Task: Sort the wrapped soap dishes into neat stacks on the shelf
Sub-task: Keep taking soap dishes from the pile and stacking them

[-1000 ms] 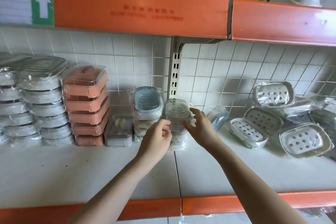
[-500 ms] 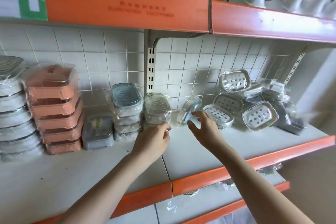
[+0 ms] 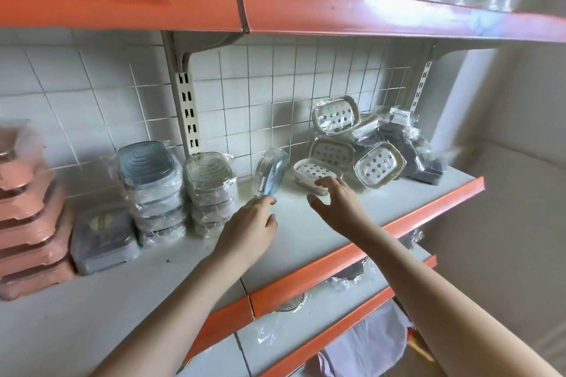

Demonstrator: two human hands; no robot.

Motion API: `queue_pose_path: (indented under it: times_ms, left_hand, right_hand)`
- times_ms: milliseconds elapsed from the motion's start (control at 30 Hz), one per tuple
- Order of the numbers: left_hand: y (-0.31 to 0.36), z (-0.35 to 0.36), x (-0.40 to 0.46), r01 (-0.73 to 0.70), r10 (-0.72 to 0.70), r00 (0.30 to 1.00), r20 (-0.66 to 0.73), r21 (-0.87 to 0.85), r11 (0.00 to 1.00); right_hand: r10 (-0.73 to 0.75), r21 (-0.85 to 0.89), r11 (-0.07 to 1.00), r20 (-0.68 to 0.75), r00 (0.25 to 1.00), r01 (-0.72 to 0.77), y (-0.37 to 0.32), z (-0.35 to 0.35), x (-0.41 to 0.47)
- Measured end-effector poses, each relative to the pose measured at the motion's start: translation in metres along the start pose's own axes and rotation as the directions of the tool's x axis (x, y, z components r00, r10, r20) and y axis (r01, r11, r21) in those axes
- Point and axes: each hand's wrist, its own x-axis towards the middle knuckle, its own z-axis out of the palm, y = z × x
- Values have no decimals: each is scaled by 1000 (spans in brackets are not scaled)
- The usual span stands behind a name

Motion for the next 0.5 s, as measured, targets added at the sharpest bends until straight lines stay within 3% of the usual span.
queue_pose_path:
  times_ms: [233,500]
  left_hand:
    - [19,25,34,39,-41,995,-93,-20,999]
    - [21,54,85,170,-154,916,-369,10,985]
  right_hand:
    - [42,24,999,22,999,-42,39,-8,23]
    - [-63,-69,995,140,988,73,74,-6,80]
